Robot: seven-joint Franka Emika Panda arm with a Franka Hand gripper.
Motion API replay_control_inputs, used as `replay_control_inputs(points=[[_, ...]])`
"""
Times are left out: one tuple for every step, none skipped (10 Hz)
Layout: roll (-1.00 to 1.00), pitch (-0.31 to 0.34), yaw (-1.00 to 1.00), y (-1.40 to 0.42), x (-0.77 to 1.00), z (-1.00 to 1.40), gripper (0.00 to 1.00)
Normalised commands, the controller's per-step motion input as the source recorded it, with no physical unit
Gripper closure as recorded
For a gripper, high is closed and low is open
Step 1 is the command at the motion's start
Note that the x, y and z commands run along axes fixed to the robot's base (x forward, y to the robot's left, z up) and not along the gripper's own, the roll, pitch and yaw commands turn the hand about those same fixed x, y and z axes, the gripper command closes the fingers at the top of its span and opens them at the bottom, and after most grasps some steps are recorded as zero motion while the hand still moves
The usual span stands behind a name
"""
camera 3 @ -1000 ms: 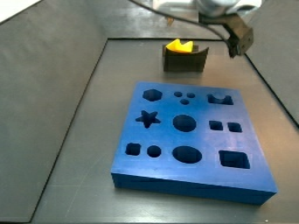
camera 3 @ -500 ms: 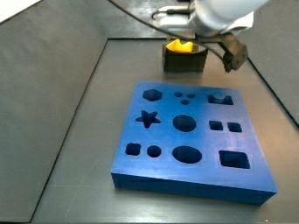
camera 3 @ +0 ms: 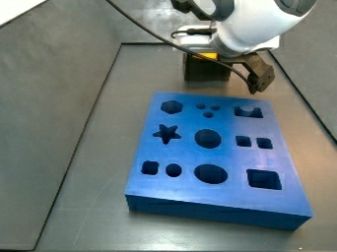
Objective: Pick up the arch object. Move up. Place the arch object on the fixture. Regrasp the arch object. Move to above the board. Insert the arch object.
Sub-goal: Regrasp the arch object, then move to above the board.
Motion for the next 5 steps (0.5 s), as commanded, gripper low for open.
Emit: replay_control_inputs(points=[[0.06,0.036,0.01,-0.01,0.02,-0.17,0.0],[0.0,0.0,0.0,0.0,0.0,0.0,1.0],[-0.34,-0.212,0.15,0.0,-0.13,1.0,1.0],[-0.33,-0.21,0.13,0.0,-0.13,1.0,1.0],[-0.29,-0.23,0.07,0.0,-0.13,1.0,1.0]])
